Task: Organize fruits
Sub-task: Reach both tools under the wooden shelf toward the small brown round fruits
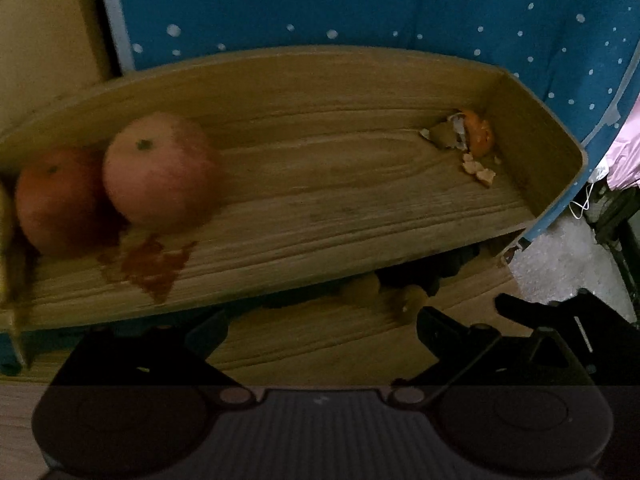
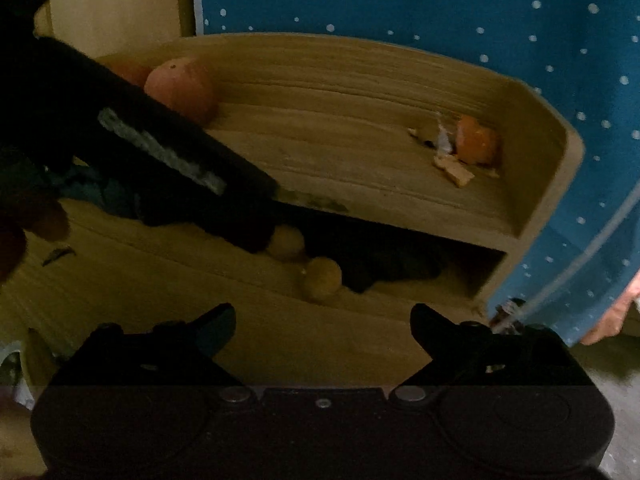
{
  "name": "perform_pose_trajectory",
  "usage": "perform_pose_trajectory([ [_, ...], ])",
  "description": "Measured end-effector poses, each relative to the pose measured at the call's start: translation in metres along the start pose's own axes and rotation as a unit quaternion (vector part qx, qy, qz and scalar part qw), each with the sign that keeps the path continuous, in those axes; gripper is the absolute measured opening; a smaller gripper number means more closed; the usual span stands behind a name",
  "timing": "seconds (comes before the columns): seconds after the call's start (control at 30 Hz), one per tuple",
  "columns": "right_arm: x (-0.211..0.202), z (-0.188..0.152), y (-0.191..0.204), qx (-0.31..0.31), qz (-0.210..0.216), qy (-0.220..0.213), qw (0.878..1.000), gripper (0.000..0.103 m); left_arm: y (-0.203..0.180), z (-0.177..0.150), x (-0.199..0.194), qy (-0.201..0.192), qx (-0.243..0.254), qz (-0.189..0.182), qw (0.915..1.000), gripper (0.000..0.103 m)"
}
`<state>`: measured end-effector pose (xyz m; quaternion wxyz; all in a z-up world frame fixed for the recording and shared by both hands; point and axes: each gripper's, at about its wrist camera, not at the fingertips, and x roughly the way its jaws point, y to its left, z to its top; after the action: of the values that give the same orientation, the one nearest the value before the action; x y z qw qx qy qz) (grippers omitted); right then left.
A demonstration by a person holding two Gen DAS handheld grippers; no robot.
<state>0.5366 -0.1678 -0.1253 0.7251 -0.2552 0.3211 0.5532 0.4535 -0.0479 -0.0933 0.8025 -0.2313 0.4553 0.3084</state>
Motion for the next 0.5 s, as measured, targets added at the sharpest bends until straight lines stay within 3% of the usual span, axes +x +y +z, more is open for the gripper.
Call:
perform_pose_trajectory([
  [0.23,0.016,0.004,-0.007,-0.01,0.024,0.004,1.0,0.074,-0.003,0.003,0.015,0.001,-0.028,-0.008,0.9996,0.099],
  [0.3,0.021,0.006,-0.008,-0.007,0.028,0.005,1.0,0.064,-0.003,0.003,0.019,0.003,-0.038,-0.011,0.9992,0.092],
  [0.5,0.029,0.008,-0.011,-0.004,0.038,0.007,0.999,0.052,-0.005,0.004,0.034,0.017,-0.043,-0.027,0.9986,0.07],
])
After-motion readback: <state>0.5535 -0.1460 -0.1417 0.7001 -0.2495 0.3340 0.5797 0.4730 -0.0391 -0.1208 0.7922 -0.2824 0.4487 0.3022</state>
